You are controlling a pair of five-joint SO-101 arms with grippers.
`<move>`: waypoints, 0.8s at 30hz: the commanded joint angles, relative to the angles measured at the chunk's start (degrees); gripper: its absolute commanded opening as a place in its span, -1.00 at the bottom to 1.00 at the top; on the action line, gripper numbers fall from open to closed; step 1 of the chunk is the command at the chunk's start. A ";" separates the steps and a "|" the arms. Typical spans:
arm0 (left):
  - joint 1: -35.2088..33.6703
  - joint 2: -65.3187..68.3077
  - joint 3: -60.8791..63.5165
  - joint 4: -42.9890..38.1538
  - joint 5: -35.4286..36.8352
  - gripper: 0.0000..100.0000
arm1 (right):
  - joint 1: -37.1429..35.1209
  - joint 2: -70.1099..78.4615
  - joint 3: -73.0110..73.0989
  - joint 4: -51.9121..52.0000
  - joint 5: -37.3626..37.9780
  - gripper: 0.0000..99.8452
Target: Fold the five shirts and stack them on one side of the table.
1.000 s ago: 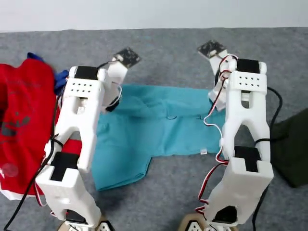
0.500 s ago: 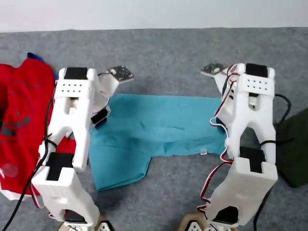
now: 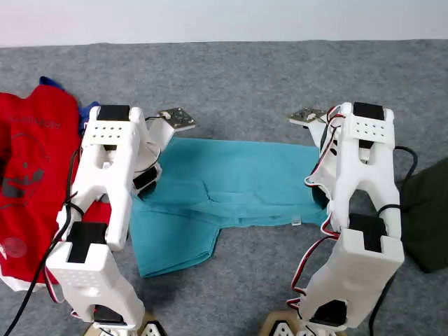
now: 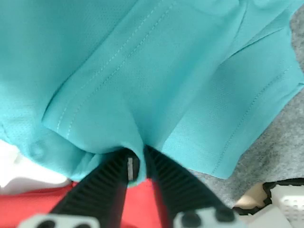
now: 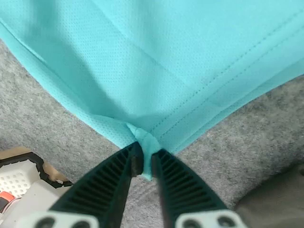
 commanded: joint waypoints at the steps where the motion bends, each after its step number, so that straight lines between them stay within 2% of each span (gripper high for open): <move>1: -0.26 -3.78 -2.24 -0.35 -0.53 -0.73 | 0.84 -4.53 -2.20 1.01 0.26 -0.63; 3: 0.18 -3.78 -2.68 -0.35 -0.70 -0.73 | 0.75 -5.32 -2.73 1.63 0.44 -0.57; 9: 2.11 -6.15 -3.47 -0.09 -2.37 -0.73 | 0.57 -11.91 -2.73 1.36 0.44 -0.57; 14: 3.08 -13.01 -3.47 -4.04 -1.58 -0.74 | 0.66 -11.65 -2.46 -2.59 0.00 -0.58; 19: 3.25 -15.12 -3.21 -8.35 5.19 -0.98 | -0.40 -8.31 -2.73 -4.62 0.00 -0.80; 24: 2.20 -15.65 -3.30 -8.18 10.02 -1.00 | -1.71 -8.22 -2.73 -1.80 -6.33 -0.86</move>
